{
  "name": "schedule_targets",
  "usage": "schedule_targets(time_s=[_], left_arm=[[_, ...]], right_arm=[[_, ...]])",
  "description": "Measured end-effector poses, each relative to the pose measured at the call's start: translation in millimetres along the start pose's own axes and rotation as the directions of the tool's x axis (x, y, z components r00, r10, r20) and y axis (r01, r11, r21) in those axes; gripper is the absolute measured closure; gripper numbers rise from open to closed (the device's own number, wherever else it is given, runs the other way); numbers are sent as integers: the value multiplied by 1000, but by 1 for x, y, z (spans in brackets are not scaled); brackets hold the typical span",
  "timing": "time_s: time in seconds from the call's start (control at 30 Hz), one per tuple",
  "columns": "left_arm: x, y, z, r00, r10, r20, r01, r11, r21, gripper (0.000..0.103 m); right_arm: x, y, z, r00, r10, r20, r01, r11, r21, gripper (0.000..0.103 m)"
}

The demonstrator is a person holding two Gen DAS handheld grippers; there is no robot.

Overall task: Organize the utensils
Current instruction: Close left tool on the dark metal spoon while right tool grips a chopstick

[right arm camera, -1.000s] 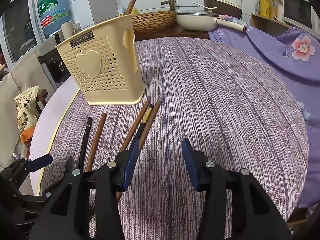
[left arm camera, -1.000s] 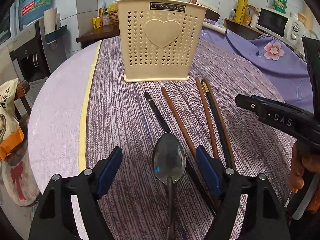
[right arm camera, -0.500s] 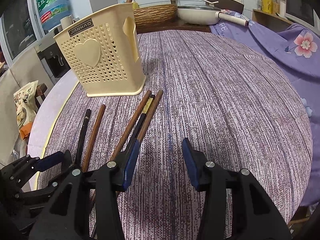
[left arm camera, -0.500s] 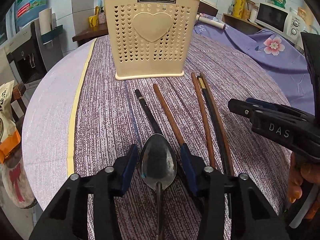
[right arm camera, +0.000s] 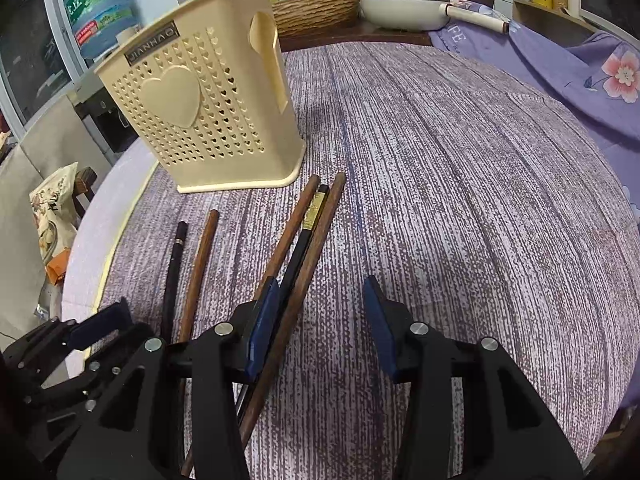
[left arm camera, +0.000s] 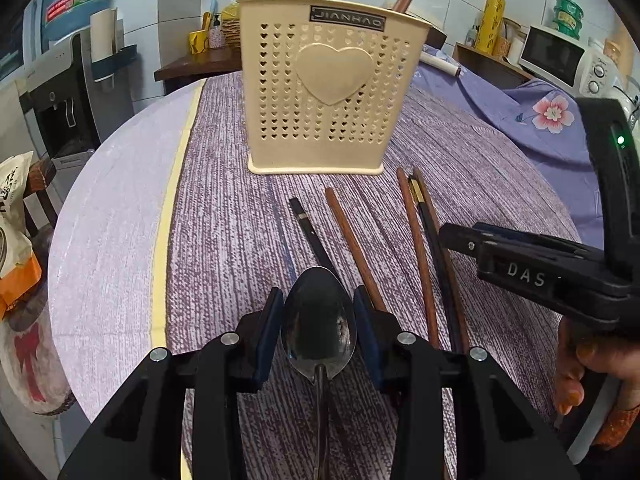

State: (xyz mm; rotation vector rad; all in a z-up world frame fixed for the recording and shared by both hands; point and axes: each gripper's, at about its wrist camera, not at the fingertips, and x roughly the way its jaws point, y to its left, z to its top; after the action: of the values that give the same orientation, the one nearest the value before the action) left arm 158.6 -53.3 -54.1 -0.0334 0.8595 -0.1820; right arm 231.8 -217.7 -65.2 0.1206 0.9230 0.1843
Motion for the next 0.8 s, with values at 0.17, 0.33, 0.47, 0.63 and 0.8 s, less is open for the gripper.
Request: schedule_targets(time_s=[0.17,0.33,0.47,0.63,0.8], left_arm=[[-1,8,6,1000,6,11,-6,1000,-13,67],[2,11,9,1000,0,8,0,1000,-23,67],[4,12,10,1000,0,7,1,1000,-26,67],[5,12,16,1000,-4,10,4,1000,-24,67],[4,11,23,1000,-14,26,14,1000,-23,67]], right_arm=[[6,-3,5,1000,-21,-13,21,1000,14,67],[14,0,15,998,-52,-25,52,999,-2,70],[21,3,23,996,-79,-31,79,997,-24,74],[31,4,37,996,-79,-47,79,997,-10,77],[40,6,50,995,-80,-64,80,997,-3,91]])
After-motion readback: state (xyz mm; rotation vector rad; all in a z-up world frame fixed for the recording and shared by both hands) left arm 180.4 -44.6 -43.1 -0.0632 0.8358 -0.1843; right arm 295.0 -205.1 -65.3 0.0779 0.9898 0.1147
